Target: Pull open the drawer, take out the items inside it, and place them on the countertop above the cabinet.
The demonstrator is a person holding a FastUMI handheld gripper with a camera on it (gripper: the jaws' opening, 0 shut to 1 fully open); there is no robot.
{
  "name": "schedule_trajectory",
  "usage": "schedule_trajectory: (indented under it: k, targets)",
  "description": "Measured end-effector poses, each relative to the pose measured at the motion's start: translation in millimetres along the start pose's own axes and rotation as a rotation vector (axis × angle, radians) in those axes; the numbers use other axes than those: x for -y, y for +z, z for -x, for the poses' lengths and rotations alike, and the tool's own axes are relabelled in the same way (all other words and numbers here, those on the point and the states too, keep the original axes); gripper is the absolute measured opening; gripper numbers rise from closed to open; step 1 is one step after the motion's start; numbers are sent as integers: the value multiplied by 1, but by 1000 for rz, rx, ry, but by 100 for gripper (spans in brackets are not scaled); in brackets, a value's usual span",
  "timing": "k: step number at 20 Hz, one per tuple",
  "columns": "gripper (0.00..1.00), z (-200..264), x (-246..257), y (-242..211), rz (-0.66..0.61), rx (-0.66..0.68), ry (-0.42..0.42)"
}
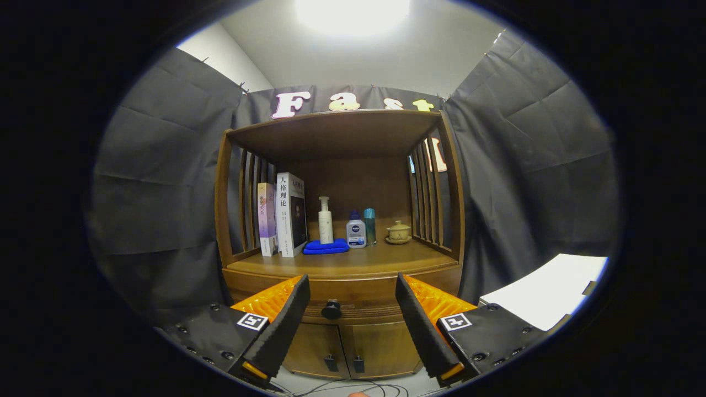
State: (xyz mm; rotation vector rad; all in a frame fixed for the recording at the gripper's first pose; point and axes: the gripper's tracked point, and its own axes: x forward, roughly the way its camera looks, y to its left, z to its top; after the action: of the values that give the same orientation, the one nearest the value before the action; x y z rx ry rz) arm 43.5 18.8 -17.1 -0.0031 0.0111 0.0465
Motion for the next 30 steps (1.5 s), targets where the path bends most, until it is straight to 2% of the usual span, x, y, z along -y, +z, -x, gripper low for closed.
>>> schedule_trajectory:
  k: [9,16,28,30]
  targets:
    - [97,-66,-10,-33,-25,-65,34]
    - [96,-107,-20,-80,4,-173,53]
    - [96,-135,-34,-161,51,-346,60]
    - [90,-139,-35,-164,74,-338,54]
